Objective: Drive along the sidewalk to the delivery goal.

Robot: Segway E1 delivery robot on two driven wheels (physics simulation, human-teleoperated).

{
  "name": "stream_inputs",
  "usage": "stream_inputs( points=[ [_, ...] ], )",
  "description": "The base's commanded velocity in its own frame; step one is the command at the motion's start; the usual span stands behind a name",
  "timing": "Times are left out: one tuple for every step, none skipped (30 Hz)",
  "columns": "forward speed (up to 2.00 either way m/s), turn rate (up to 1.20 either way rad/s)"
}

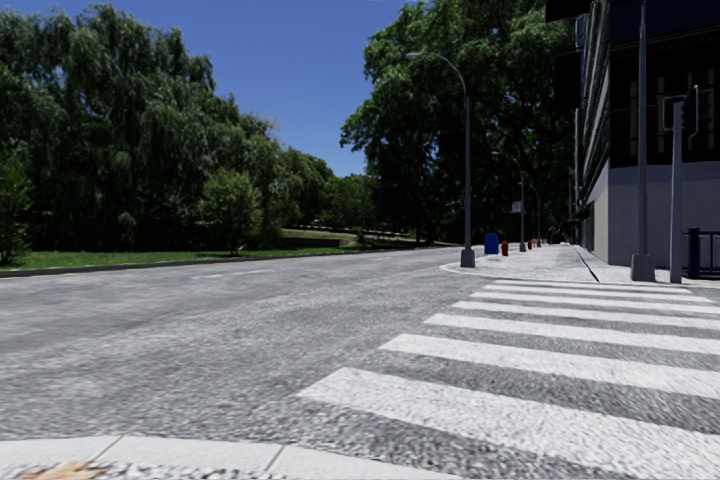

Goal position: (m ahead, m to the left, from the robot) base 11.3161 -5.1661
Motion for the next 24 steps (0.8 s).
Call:
stream_inputs(
  points=[
    [2.0, -0.57],
    [2.0, -0.57],
    [2.0, -0.57],
    [2.0, -0.57],
    [2.0, -0.57],
    [2.0, -0.57],
    [2.0, -0.57],
    [2.0, -0.57],
    [2.0, -0.57],
    [2.0, -0.57],
    [2.0, -0.57],
    [2.0, -0.57],
    [2.0, -0.57],
    [2.0, -0.57],
    [2.0, -0.57],
    [2.0, -0.57],
    [2.0, -0.57],
    [2.0, -0.57],
    [2.0, -0.57],
    [2.0, -0.57],
    [2.0, -0.57],
    [2.0, -0.57],
    [2.0, -0.57],
    [2.0, -0.57]
  ],
)
